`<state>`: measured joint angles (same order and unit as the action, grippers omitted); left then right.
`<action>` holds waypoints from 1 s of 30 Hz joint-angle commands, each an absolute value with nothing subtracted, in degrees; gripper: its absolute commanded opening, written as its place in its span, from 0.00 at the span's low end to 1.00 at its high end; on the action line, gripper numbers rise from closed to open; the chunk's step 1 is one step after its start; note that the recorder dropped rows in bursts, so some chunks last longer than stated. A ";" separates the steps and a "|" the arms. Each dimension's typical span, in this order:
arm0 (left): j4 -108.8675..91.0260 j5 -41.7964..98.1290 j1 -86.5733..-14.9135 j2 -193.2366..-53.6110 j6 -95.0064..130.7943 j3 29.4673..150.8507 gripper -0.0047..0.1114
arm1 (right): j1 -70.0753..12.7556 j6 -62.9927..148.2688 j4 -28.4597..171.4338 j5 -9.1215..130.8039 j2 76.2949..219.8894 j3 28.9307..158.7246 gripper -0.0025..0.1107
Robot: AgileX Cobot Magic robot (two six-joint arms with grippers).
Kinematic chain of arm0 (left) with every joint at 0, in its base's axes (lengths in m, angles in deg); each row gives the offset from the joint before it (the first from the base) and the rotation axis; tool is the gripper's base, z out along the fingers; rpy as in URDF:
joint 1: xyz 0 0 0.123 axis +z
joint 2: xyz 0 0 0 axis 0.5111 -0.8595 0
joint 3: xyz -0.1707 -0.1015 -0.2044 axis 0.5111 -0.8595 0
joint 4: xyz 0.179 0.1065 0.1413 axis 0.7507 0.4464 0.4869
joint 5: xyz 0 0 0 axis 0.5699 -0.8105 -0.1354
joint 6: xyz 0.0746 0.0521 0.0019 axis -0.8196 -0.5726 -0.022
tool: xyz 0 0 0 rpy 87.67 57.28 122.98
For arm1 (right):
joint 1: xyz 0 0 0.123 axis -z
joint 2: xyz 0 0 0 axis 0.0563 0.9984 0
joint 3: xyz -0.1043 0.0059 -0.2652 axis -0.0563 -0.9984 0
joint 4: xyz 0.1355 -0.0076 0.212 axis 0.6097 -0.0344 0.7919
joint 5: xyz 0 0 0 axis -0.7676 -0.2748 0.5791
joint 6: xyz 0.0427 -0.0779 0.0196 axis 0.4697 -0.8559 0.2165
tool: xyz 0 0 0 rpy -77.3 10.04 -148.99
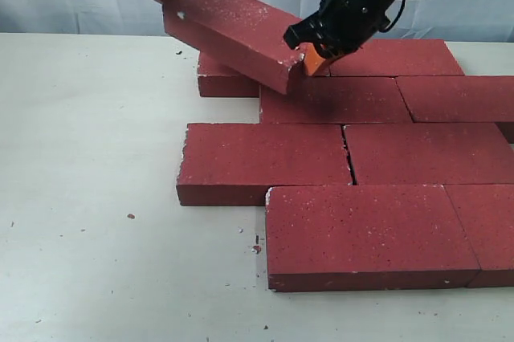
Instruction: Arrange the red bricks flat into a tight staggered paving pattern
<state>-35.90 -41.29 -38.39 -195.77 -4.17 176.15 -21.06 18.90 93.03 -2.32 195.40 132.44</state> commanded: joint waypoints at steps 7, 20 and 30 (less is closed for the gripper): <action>-34.53 -41.80 -34.82 -185.98 -3.40 163.54 0.04 | -26.27 18.29 94.05 3.75 194.89 138.71 0.01; -33.52 -39.04 -25.48 -167.83 -5.71 133.56 0.04 | -33.83 17.92 94.10 11.64 198.77 139.68 0.01; -33.28 -22.54 -17.48 -158.37 -8.69 108.34 0.04 | -40.69 17.92 94.13 11.11 207.11 149.72 0.01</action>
<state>-30.18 -26.05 -18.47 -160.28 -7.90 113.11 -38.38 18.38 91.64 9.70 205.11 146.77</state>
